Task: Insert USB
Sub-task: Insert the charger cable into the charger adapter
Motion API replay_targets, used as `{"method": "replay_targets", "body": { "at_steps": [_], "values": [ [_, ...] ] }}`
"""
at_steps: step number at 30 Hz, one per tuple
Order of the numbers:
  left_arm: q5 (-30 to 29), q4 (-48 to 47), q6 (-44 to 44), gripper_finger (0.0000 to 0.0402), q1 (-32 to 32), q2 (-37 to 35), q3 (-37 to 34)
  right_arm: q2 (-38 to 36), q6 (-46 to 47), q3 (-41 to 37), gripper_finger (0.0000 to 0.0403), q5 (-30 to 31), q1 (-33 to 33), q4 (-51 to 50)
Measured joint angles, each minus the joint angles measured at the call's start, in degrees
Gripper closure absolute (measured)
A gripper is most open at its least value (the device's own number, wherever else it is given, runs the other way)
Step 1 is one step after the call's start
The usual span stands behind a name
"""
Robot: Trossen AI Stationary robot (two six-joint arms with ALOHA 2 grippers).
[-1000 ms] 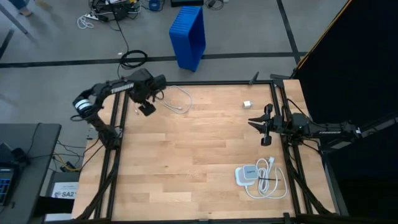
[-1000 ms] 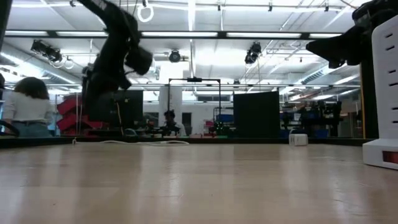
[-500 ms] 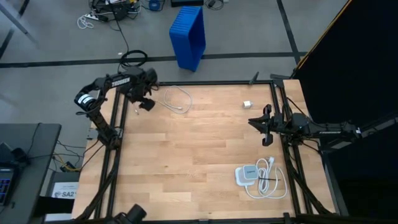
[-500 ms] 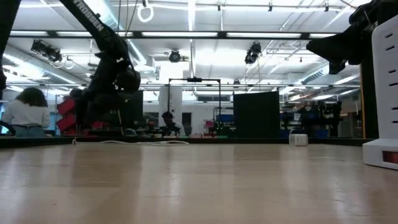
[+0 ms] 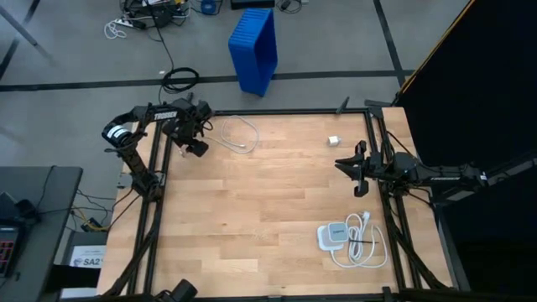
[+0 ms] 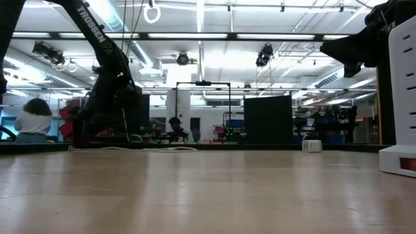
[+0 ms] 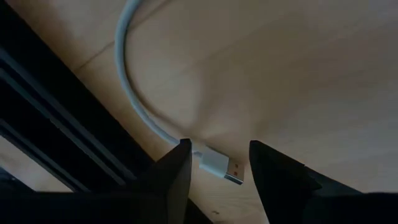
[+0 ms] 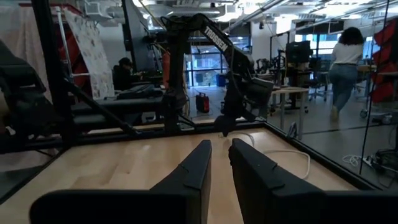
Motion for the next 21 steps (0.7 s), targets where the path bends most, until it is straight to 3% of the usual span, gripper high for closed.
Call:
{"method": "replay_targets", "body": {
  "at_steps": [5, 13, 17, 21],
  "values": [
    [-0.1, -1.6, 7.0, 0.0254, 0.0, 0.0, 1.1, 0.0, -0.2, 0.0, 0.0374, 0.0, 0.0, 0.0],
    [-2.5, -12.5, 16.4, 0.0254, -1.7, -0.2, 6.1, 0.0, -0.2, 0.0, 0.0380, 0.0, 0.0, 0.0],
    [-8.5, -10.2, 26.5, 0.0254, -4.3, -0.2, 4.3, 0.0, -0.2, 0.0, 0.0375, 0.0, 0.0, -0.2],
    [-8.7, -7.9, 34.2, 0.0254, -7.2, -0.2, 1.4, 0.0, -0.2, 0.0, 0.0369, 0.0, 0.0, -0.3]
  ]
}}
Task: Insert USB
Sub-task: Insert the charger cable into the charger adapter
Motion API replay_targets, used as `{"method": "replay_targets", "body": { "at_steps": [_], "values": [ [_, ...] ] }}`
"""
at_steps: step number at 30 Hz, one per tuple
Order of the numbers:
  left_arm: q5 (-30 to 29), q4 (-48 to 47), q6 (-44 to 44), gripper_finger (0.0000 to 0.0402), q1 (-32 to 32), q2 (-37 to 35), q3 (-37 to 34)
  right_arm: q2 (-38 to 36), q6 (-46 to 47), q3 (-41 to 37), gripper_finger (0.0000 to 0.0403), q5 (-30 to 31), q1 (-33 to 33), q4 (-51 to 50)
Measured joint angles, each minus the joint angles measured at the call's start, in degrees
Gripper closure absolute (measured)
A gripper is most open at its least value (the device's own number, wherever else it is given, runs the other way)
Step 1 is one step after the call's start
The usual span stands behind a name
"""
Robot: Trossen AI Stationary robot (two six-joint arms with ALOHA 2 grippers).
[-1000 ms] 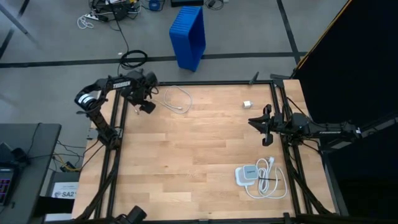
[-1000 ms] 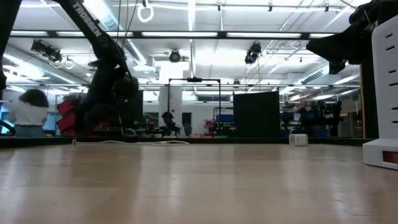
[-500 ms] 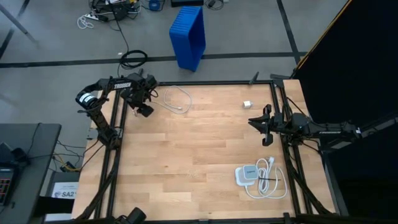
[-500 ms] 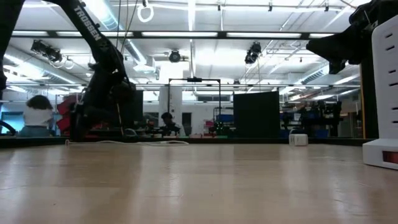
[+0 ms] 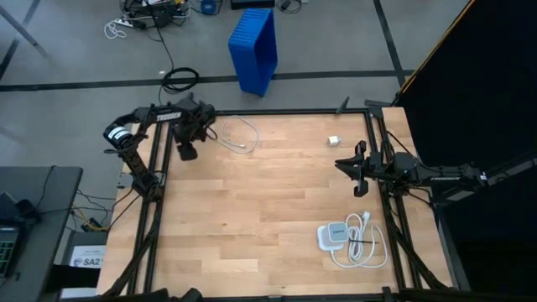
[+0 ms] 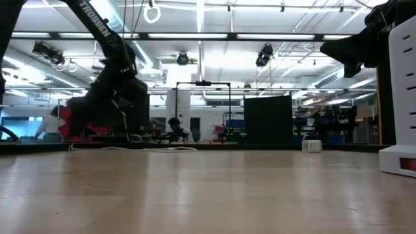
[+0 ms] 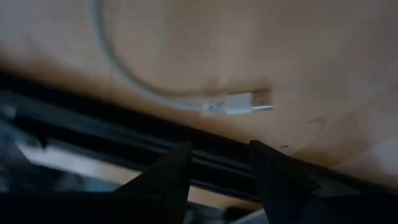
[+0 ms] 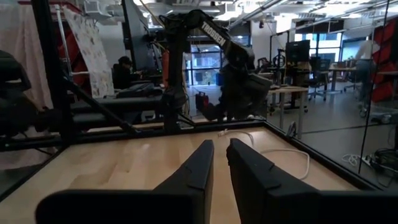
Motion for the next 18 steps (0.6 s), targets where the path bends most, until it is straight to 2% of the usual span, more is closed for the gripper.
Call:
{"method": "replay_targets", "body": {
  "at_steps": [8, 14, 18],
  "values": [
    [-0.3, 4.6, 8.5, 0.0254, -3.9, 0.0, -5.4, 0.0, 0.0, 0.0, 0.0363, 0.0, 0.0, 0.0],
    [-3.1, 12.1, 10.3, 0.0254, -4.1, 0.0, -7.3, 0.0, 0.0, 0.0, 0.0372, 0.0, 0.0, 0.0],
    [-3.4, 13.3, 12.7, 0.0255, -4.2, 0.0, -7.9, 0.0, 0.0, 0.0, 0.0377, 0.0, 0.0, 0.0]
  ]
}}
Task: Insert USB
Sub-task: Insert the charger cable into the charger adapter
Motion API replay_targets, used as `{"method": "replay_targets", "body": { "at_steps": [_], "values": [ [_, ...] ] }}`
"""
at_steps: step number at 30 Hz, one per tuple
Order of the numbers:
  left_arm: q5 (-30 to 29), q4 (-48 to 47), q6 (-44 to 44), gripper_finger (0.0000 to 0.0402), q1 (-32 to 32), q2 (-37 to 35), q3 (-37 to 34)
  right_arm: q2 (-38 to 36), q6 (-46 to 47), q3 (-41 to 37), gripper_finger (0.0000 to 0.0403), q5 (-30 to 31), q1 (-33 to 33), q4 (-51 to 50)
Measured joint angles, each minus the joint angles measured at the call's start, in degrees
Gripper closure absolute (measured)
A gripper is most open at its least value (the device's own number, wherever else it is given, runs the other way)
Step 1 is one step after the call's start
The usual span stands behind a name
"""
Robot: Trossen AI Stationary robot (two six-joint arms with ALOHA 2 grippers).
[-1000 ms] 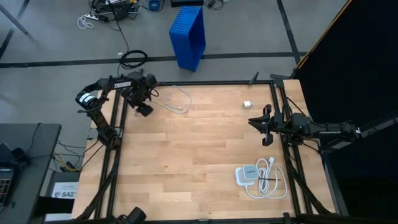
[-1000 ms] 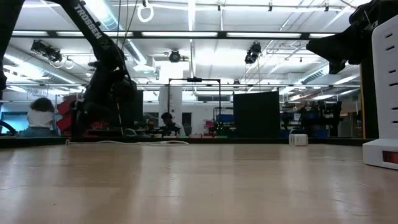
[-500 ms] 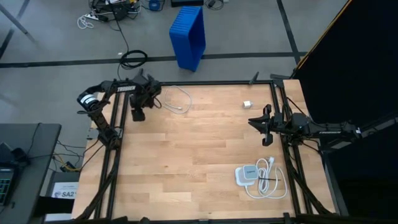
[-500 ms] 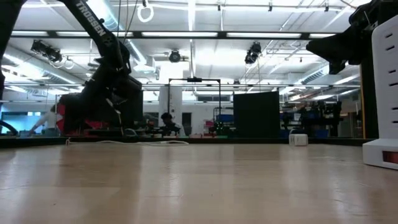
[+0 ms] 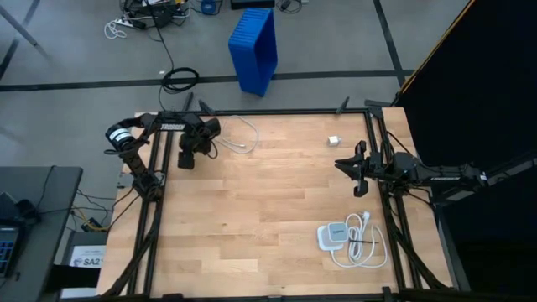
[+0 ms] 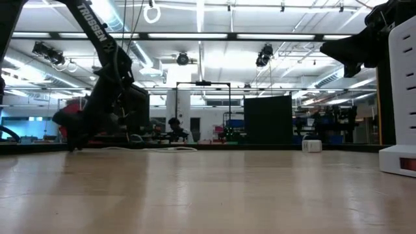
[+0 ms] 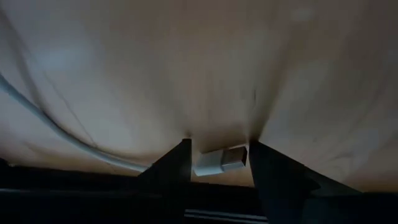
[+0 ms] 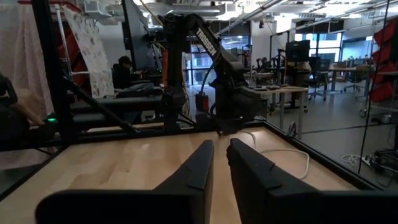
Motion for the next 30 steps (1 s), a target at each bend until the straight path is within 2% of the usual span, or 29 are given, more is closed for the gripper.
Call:
{"method": "replay_targets", "body": {
  "at_steps": [15, 23, 30],
  "values": [
    [-2.1, -8.0, -2.2, 0.0270, -0.8, 0.0, 5.3, 0.0, -0.1, 0.0, 0.0364, 0.1, 0.0, 0.0],
    [-2.1, -7.8, 8.0, 0.0270, -0.8, 0.0, 5.3, 0.0, 0.0, 0.0, 0.0367, 0.2, 0.0, 0.0],
    [-2.1, -1.6, 11.3, 0.0270, -0.5, 0.0, 1.5, 0.0, 0.0, 0.0, 0.0377, 0.2, 0.0, 0.0]
  ]
}}
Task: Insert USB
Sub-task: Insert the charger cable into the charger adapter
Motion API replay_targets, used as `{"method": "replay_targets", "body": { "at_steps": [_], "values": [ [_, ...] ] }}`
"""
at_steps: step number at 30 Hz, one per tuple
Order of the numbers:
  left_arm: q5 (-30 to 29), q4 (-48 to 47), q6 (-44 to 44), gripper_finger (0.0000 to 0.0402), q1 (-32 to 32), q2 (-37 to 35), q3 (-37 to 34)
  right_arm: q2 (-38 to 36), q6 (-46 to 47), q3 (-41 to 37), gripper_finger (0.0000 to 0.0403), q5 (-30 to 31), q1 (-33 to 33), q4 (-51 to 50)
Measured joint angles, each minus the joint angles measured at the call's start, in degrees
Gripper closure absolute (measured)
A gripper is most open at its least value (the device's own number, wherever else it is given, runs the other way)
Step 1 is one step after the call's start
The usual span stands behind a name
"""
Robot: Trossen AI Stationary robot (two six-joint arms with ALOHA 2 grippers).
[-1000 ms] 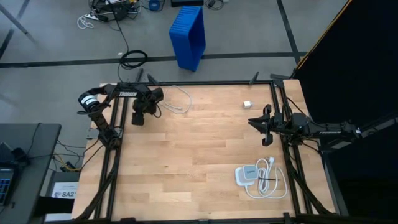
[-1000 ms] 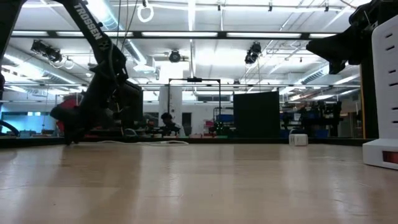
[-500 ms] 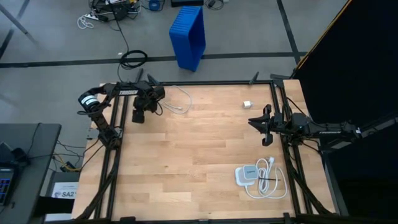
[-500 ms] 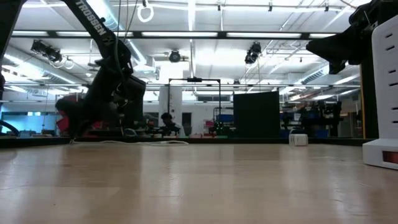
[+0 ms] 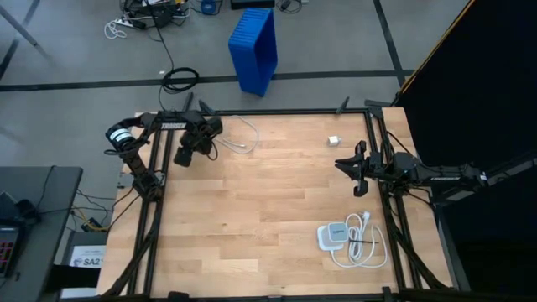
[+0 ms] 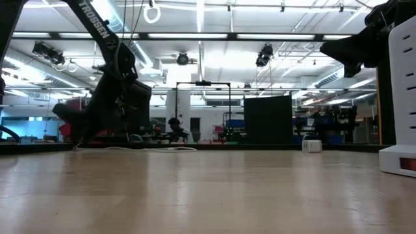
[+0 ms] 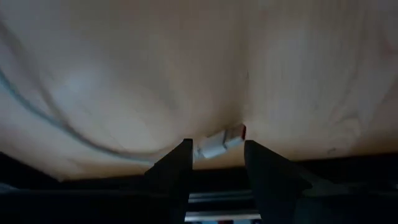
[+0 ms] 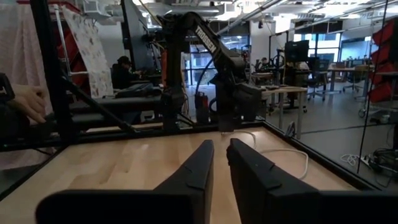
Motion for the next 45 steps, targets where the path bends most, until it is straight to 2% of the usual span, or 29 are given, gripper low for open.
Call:
{"method": "replay_targets", "body": {
  "at_steps": [10, 13, 18, 21, 24, 27, 30, 35, 38, 41, 45],
  "values": [
    [-3.9, 4.1, 2.3, 0.0276, 1.8, 0.0, -4.4, 0.0, 0.0, 0.0, 0.0373, 0.0, 0.0, 0.0],
    [-4.9, 6.1, 2.8, 0.0300, 1.8, -0.1, -5.3, 0.0, 0.0, 0.0, 0.0368, 0.0, 0.0, 0.0],
    [-5.3, 6.5, 3.7, 0.0385, 1.8, -0.1, -5.3, 0.0, 0.0, 0.0, 0.0362, 0.0, 0.0, 0.0],
    [-5.5, 5.5, 1.6, 0.0390, 1.6, 0.0, -4.8, 0.0, 0.0, 0.0, 0.0363, 0.0, 0.0, 0.0],
    [-4.9, 0.9, -4.5, 0.0396, -0.7, 0.1, -1.9, 0.0, -0.6, 0.0, 0.0367, 0.3, 0.0, 0.1],
    [0.4, -4.6, -12.6, 0.0397, -4.9, 0.1, 3.3, 0.0, -2.7, 0.0, 0.0372, 0.3, 0.0, 0.2],
    [8.5, -7.8, -21.7, 0.0398, -10.8, 0.1, 9.5, 0.0, -2.9, 0.0, 0.0376, 0.3, 0.0, 1.7],
    [22.0, -5.6, -31.4, 0.0400, -21.4, 0.1, 19.5, 0.0, -2.4, 0.0, 0.0380, 0.3, 0.0, 7.6],
    [25.8, 0.6, -35.1, 0.0400, -27.3, 0.1, 23.2, 0.0, -2.4, 0.0, 0.0377, 0.3, 0.0, 11.1],
    [29.4, 6.7, -36.2, 0.0400, -32.3, 0.9, 23.9, 0.0, -2.5, 0.0, 0.0373, 0.3, 0.0, 13.2],
    [31.8, 11.4, -36.6, 0.0401, -37.5, 6.4, 23.9, 0.0, -2.5, 0.0, 0.0366, 0.3, 0.0, 13.6]
  ]
}}
